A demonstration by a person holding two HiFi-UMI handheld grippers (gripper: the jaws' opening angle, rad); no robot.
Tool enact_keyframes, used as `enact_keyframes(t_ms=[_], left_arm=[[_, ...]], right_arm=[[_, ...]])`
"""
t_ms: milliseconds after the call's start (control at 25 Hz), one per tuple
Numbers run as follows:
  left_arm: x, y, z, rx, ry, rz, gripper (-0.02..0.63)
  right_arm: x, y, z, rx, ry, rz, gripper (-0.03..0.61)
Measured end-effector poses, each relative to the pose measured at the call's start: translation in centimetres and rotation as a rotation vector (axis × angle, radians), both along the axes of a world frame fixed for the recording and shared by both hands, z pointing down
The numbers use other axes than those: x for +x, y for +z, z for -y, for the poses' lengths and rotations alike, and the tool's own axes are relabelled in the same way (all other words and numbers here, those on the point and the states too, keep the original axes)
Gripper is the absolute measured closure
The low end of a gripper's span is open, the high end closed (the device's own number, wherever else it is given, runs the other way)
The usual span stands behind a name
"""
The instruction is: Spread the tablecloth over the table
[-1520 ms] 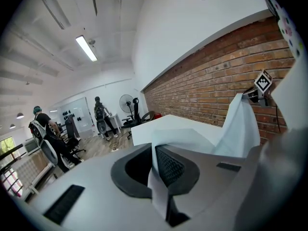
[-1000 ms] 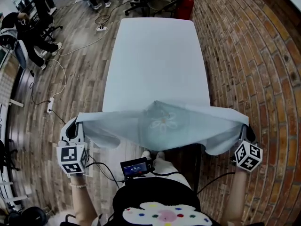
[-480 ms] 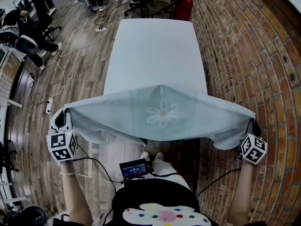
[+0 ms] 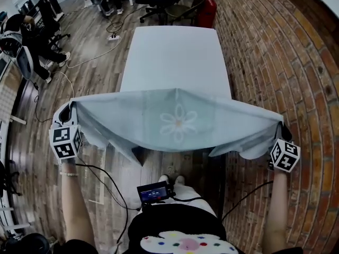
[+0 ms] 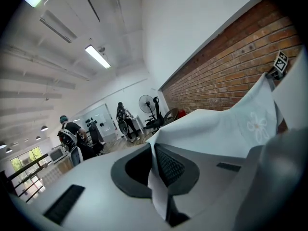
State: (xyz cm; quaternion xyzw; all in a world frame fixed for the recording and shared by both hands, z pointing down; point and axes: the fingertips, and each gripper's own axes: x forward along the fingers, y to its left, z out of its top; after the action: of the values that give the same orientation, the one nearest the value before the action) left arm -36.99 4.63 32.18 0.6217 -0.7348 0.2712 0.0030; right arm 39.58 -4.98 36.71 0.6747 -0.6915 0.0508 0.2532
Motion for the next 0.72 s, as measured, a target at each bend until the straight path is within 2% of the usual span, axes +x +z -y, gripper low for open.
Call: enact_keyframes(t_ms=[320,520,720], left_arm=[[0.2,-1.6,5.5,0.004,0.018,0.049,0.6],[-0.4,-1.3,7.6,0.024,-0.007,0.015,0.6],[-0.9,-0.7,10.0,0.04,-0.005,-0.007,0.6]], right_arm=[[-2.3,0.3,4.9,-0.017,-0.109,0.004,0.54],[-3.0,1.0,7.1,-0.025,-0.128,0.002,0.54],[-3.3,1.7,9.6,-0.034,-0.103,0.016,0.54]])
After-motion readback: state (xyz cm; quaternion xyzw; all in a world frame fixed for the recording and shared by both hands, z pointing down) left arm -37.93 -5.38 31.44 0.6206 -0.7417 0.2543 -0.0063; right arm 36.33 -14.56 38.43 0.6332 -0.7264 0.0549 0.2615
